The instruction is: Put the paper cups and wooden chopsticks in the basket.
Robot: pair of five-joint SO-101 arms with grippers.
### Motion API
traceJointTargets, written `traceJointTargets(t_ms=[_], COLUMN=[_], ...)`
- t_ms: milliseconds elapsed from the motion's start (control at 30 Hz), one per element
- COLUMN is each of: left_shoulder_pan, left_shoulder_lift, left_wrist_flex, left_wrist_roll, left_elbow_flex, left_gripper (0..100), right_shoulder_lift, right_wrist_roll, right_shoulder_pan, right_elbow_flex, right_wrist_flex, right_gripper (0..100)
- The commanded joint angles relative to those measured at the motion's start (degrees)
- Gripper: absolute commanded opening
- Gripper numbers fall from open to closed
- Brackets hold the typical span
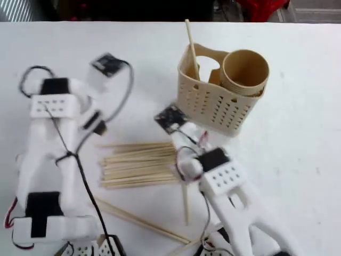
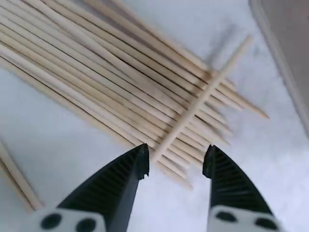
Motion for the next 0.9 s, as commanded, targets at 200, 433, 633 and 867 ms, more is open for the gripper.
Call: traceJointTargets(t_ms=[200, 433, 633, 867], left_shoulder_pan=[-20.70, -25.80, -24.57, -23.16], left_shoulder_lift=[6.81, 10.51, 13.76, 14.02], left_wrist_flex=[1.32, -4.22, -5.19, -4.75], left_wrist_roll=[-13.63, -17.49, -17.23, -17.05], left_elbow_flex=[-17.23, -18.29, -18.81, -18.37], left_gripper=[23, 23, 23, 23], right_shoulder_lift=[24.13, 28.97, 21.85, 6.20], right_wrist_roll=[-5.80, -5.89, -5.80, -5.54], right_shoulder_pan=[-0.66, 0.92, 5.14, 5.23], right_elbow_flex=[-7.56, -7.56, -7.56, -7.65], right_wrist_flex=[-12.53, -13.23, -11.91, -5.32], right_gripper=[19.5, 6.7, 1.9, 1.7])
